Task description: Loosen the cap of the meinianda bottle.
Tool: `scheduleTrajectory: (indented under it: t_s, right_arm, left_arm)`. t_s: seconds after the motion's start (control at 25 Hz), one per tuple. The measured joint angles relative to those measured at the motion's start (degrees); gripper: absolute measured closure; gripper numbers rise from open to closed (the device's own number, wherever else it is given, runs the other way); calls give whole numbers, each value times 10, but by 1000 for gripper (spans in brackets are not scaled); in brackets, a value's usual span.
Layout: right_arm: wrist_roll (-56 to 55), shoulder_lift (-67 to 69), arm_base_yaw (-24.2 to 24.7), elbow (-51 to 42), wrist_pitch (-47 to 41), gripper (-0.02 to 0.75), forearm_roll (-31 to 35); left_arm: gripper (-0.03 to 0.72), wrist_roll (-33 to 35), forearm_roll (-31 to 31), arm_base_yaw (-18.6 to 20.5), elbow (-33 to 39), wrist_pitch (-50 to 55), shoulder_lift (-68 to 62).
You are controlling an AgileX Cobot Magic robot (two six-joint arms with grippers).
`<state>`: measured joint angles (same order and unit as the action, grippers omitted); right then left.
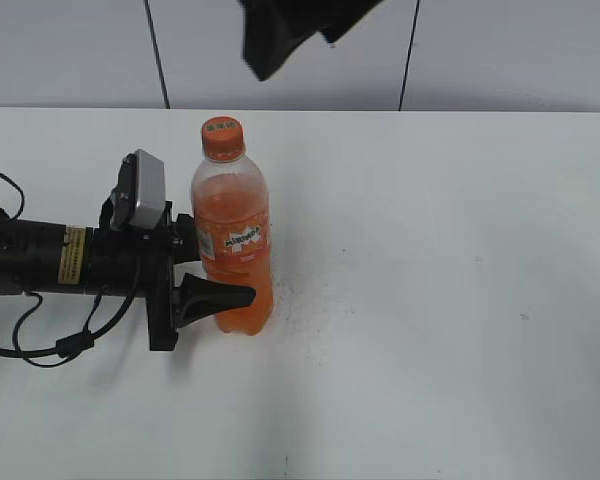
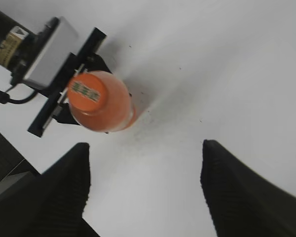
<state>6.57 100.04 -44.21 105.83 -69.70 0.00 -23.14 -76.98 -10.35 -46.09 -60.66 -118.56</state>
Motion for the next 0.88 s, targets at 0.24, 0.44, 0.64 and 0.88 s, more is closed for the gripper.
scheduleTrajectory:
  t_s: [0.24, 0.44, 0.64, 0.88]
  right_arm:
    - [-8, 71, -51, 59, 0, 216, -4]
    - [-25, 95, -57, 64, -1, 216, -31]
    - [-50, 102, -57, 64, -1, 216, -53]
    - [-71, 119, -57, 65, -1, 218, -55]
  left_arm:
    - [283, 0, 0, 0, 0, 0, 0]
    - [283, 0, 0, 0, 0, -1, 0]
    - [283, 0, 0, 0, 0, -1, 0]
    - [283, 0, 0, 0, 0, -1, 0]
